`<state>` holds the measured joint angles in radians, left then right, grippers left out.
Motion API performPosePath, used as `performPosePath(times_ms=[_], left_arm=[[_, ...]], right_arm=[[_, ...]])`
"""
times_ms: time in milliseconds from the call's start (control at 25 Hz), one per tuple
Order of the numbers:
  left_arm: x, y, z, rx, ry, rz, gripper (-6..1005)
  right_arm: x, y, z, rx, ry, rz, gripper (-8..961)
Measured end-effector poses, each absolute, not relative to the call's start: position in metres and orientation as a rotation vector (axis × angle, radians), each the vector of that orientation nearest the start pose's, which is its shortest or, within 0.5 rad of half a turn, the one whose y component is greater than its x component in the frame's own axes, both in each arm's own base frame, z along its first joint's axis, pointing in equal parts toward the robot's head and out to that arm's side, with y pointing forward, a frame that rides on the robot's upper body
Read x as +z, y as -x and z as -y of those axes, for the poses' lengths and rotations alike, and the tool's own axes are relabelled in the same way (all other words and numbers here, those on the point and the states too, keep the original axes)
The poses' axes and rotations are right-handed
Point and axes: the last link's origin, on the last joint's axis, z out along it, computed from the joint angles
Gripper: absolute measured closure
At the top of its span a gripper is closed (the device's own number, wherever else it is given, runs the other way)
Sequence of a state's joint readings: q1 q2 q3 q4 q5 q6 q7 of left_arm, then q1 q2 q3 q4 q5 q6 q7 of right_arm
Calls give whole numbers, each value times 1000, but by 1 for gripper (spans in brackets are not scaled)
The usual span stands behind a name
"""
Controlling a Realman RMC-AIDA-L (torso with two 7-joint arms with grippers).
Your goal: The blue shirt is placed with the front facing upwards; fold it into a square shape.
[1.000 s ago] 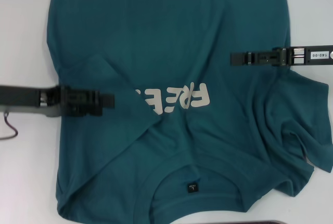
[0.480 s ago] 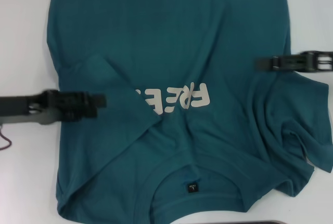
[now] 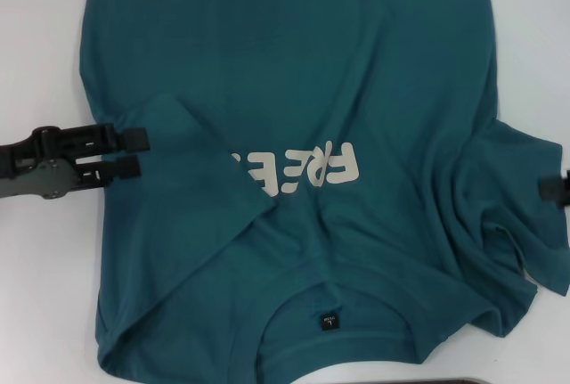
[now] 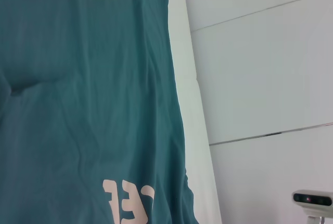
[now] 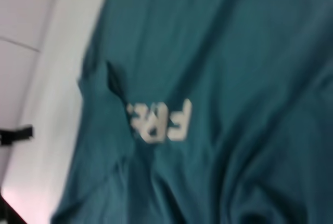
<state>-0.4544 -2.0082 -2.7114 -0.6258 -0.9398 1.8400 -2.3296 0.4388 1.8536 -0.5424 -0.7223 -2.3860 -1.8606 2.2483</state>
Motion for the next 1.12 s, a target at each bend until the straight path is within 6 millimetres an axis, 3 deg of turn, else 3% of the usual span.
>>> performPosePath(times_ms=[480,800,1120], left_arm=[[40,305,-281,-867,2235,2157,275],[40,306,-283,-863,2222,2153,274],[39,306,-284,-860,2204,2161,275]], right_arm=[[102,-353,-266,180,2315,-2001,20],[112,-361,-261,220,2246,-2020,20],[108,-364,-262,193,2219,-2034,21]])
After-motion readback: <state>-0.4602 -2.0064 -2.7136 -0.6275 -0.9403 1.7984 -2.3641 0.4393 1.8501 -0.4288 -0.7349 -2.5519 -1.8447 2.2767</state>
